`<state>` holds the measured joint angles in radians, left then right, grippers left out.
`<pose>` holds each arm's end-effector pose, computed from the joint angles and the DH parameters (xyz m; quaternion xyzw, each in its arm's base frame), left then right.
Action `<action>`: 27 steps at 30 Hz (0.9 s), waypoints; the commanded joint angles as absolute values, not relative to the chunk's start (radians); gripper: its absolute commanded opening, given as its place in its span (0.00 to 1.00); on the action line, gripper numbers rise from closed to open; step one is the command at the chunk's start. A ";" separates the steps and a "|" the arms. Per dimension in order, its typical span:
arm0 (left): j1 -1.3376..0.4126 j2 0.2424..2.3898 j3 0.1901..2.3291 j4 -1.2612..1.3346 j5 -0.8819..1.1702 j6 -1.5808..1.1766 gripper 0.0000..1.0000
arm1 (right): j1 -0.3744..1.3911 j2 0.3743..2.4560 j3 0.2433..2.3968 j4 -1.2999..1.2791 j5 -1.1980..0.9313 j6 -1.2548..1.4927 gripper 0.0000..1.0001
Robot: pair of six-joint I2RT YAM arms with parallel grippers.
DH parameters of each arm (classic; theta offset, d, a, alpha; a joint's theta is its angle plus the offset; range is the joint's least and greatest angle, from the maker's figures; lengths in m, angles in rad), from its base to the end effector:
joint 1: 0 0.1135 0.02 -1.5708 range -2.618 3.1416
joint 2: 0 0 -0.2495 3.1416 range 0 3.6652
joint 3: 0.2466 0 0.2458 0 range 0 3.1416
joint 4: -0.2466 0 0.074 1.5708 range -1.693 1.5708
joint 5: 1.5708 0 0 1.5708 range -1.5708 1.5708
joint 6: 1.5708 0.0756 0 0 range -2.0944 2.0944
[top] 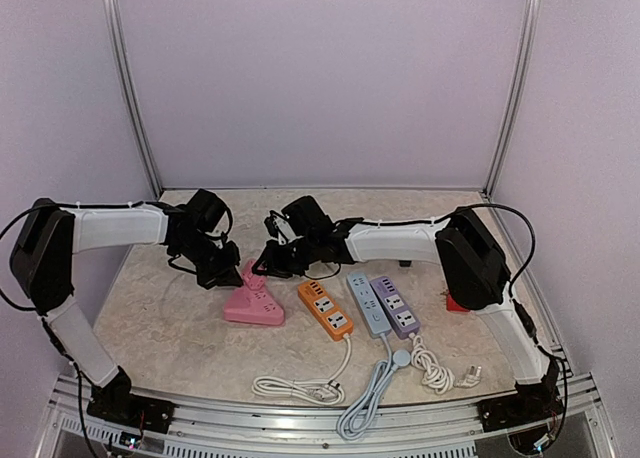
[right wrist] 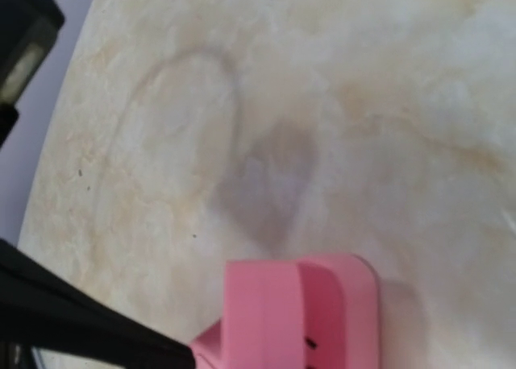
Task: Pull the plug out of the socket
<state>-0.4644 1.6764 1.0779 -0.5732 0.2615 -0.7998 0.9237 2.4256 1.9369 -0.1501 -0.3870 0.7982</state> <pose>0.2900 -0.1671 0.1414 -0.1367 0.9625 -0.2192 0.0831 0.3163 0.4660 0.1325 -0.1412 0.8696 0.4464 0.1571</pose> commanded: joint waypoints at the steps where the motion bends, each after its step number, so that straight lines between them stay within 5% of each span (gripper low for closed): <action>1: -0.500 1.699 1.106 -0.578 0.256 -0.801 0.00 | 0.934 2.341 1.836 -0.198 -0.270 0.789 0.09; 11: -0.568 1.766 1.139 -0.537 0.285 -0.844 0.00 | 0.934 2.181 1.565 -0.069 -0.167 0.875 0.08; 27: -0.585 1.789 1.076 -0.502 0.282 -0.885 0.00 | 0.934 2.260 1.682 -0.113 -0.296 0.828 0.27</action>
<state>-0.5884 1.7832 1.1267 -0.4908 0.3004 -0.8715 0.9272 2.2200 1.6402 -0.0814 -0.2497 0.8387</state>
